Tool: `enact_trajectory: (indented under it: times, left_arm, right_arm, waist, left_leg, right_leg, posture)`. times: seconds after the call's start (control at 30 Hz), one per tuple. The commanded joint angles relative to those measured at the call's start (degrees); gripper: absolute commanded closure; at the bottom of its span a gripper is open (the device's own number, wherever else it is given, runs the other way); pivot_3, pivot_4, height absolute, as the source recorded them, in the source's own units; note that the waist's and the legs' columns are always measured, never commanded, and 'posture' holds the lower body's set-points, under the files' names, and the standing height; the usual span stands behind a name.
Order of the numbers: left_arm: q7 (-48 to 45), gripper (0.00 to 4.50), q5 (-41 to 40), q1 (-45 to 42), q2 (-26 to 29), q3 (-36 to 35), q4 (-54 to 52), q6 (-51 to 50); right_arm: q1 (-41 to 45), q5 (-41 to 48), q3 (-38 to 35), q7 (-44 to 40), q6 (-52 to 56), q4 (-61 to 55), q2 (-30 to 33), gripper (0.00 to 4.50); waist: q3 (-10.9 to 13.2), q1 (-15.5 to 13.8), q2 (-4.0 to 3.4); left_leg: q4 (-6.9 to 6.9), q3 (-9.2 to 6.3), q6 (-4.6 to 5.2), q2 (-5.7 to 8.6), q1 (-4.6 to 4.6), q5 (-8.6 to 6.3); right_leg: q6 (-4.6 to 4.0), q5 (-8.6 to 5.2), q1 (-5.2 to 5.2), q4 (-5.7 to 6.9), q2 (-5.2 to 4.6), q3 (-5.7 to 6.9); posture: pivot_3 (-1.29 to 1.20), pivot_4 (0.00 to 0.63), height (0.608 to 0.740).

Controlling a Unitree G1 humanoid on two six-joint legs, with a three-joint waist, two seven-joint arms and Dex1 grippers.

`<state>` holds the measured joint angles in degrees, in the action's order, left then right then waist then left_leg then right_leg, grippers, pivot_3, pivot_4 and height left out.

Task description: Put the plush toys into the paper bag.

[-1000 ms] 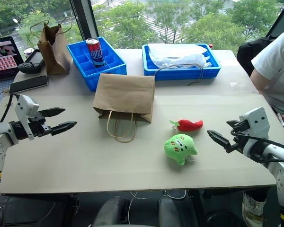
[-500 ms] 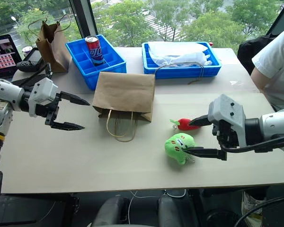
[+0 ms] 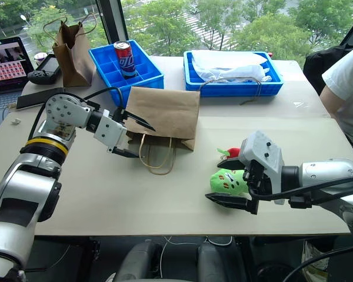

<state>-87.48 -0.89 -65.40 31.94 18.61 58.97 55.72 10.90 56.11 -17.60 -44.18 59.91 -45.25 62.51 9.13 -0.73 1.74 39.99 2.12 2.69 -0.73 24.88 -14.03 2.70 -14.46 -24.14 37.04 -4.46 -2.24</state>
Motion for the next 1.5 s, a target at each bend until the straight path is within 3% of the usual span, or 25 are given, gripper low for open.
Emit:
enact_trajectory:
  times: [0.03, 0.13, 0.27, 0.4, 0.5, 0.63, 0.77, 0.87, 1.03, 1.23, 1.5]
  left_arm:
    - [1.97, 0.00, 2.67, -2.85, -1.81, 0.07, 3.66, 6.06]
    - [1.32, 0.77, 3.54, -4.07, -2.69, 0.47, 5.59, 9.08]
    - [0.16, 2.22, 3.99, -4.93, -3.19, 0.55, 7.40, 10.18]
    - [-1.71, 3.61, 0.89, -5.77, -4.77, -1.37, 7.22, 7.66]
    - [-1.07, 4.48, -1.23, -7.93, -6.46, -3.98, 6.30, -0.78]
    - [-0.43, 4.48, -2.13, -10.95, -7.75, -5.53, 1.09, -24.59]
    - [-3.12, 4.48, -3.59, -7.34, -6.93, -5.38, -11.28, -38.08]
    - [-1.90, 4.50, -6.28, -4.43, -7.00, -5.99, -23.16, -53.35]
    - [1.42, 4.50, -12.58, -0.64, -6.67, -8.43, -36.85, -75.76]
    - [5.84, 4.50, -14.04, 2.06, -5.10, -9.07, -44.55, -84.15]
    - [9.05, 4.50, -15.86, 4.84, -4.09, -9.35, -49.00, -88.49]
  right_arm:
    - [-1.11, 3.02, -4.79, 4.44, 1.23, -2.86, -0.37, 0.04]
    - [-2.40, 4.82, -6.00, 6.64, 1.60, -3.89, -0.16, 0.00]
    - [-3.82, 5.76, -6.22, 9.72, 1.28, -4.69, -0.67, 0.00]
    - [-4.37, 5.72, -4.51, 13.25, 0.44, -4.97, -2.30, 0.00]
    - [-5.99, 4.07, -1.91, 18.24, 0.54, -5.84, -5.49, 0.00]
    - [-10.64, 4.36, 1.68, 25.20, 1.38, -7.99, -11.23, 0.00]
    - [-10.98, 3.92, 5.54, 30.85, 0.85, -8.06, -15.95, 0.00]
    - [-9.13, 0.33, 8.82, 36.88, -0.02, -5.65, -21.85, 0.73]
    - [-6.01, -8.14, 16.12, 43.49, -2.66, -1.27, -31.97, 2.35]
    - [-3.58, -17.94, 23.71, 44.33, -9.44, 7.03, -41.97, 4.46]
    - [4.48, -27.97, 27.67, 38.91, -18.47, 19.17, -46.30, 4.46]
  waist:
    - [0.00, 0.04, 0.00]
    - [0.00, 0.06, 0.01]
    - [0.00, 0.12, 0.01]
    - [0.00, 0.06, 0.01]
    - [0.00, -0.09, 0.02]
    - [0.00, 0.07, 0.03]
    - [0.00, 0.55, 0.02]
    - [0.00, 1.11, 0.01]
    - [-0.01, 1.53, 0.00]
    - [-0.02, 1.55, -0.04]
    - [-0.02, 1.48, -0.05]
  left_leg:
    - [0.08, 0.01, 0.04, 0.01, 0.02, -0.02]
    - [0.25, 0.04, 0.06, -0.01, 0.06, -0.03]
    - [0.27, 0.04, 0.07, -0.03, 0.06, -0.03]
    - [0.30, 0.04, 0.07, -0.03, 0.06, -0.03]
    - [0.39, -0.01, 0.07, -0.02, 0.16, -0.03]
    - [0.56, -0.14, 0.14, 0.01, 0.32, -0.06]
    - [0.59, -0.10, 0.17, 0.00, 0.32, -0.08]
    - [0.59, -0.10, 0.16, -0.06, 0.29, -0.08]
    - [0.68, -0.11, 0.15, -0.07, 0.29, -0.06]
    - [0.71, -0.09, 0.15, -0.02, 0.23, -0.06]
    - [0.78, -0.07, 0.12, 0.00, 0.19, -0.04]
  right_leg:
    - [0.04, 0.03, 0.02, -0.01, -0.01, -0.03]
    - [0.08, 0.08, 0.02, 0.02, 0.02, -0.07]
    - [0.06, 0.11, 0.01, 0.05, 0.05, -0.08]
    - [0.08, 0.11, 0.02, 0.05, 0.05, -0.08]
    - [0.10, 0.13, 0.01, 0.05, 0.05, -0.03]
    - [0.15, 0.15, -0.01, 0.05, 0.11, 0.00]
    - [0.17, 0.14, -0.03, 0.08, 0.11, -0.05]
    - [0.16, 0.14, -0.03, 0.14, 0.17, -0.09]
    - [0.16, 0.14, -0.07, 0.26, 0.21, -0.13]
    - [0.16, 0.14, -0.14, 0.49, 0.21, -0.18]
    - [0.16, 0.14, -0.12, 0.56, 0.19, -0.19]
  posture:
    - [0.00, 0.150, 0.740]
    - [0.00, 0.150, 0.740]
    - [0.00, 0.150, 0.740]
    - [0.00, 0.150, 0.740]
    - [0.00, 0.150, 0.740]
    - [0.00, 0.150, 0.740]
    - [0.00, 0.150, 0.740]
    - [0.00, 0.150, 0.740]
    - [0.00, 0.150, 0.740]
    - [0.00, 0.150, 0.740]
    - [0.00, 0.150, 0.740]
